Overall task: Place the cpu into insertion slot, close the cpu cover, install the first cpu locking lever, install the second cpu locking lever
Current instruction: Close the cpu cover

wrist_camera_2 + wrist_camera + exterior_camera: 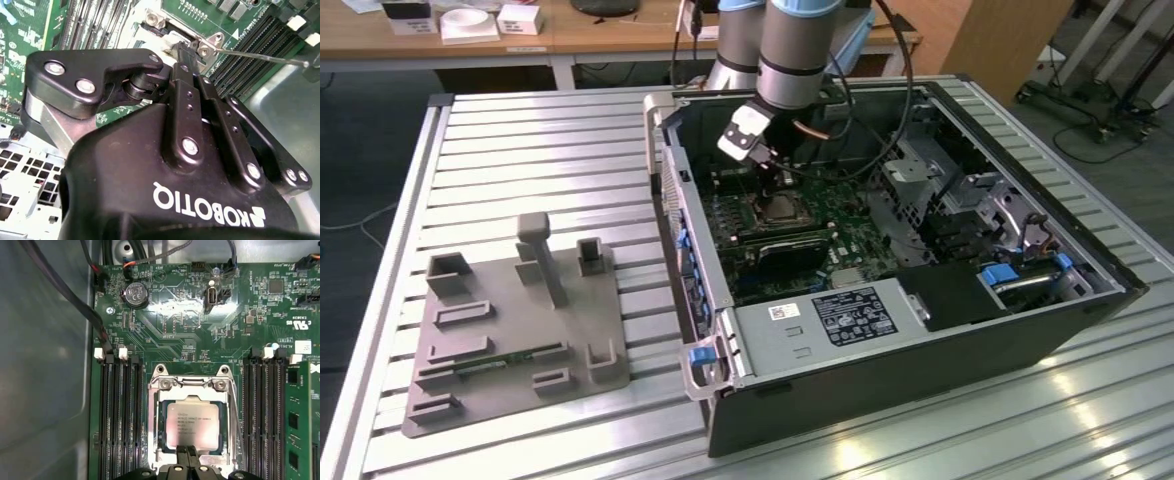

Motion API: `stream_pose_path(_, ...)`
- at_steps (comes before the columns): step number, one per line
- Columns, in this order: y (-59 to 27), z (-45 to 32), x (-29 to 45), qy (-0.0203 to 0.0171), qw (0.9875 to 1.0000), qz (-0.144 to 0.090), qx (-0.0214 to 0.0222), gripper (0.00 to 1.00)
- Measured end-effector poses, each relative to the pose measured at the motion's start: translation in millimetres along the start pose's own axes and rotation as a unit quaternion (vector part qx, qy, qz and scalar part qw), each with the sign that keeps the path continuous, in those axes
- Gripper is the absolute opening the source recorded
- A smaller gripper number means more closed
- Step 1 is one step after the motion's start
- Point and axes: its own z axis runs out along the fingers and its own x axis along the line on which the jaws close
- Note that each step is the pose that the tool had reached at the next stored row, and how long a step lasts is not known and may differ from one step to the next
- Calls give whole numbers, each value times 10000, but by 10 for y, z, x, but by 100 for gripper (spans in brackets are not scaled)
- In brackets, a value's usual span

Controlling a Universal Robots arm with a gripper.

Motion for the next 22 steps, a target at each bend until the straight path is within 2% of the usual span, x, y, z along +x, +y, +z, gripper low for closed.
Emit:
stream_pose_path(3,-5,37,0,0,10000,2,-1,10)
stream_pose_path(6,-9,41,0,-1,10000,1,0,10)
stream_pose_path(12,-9,-35,0,0,10000,1,0,10)
stream_pose_path(15,-1,-35,0,1,10000,2,0,10)
stream_pose_path(19,67,-35,0,0,10000,4,0,10)
stream_pose_path(22,154,-35,-1,0,10000,6,0,10)
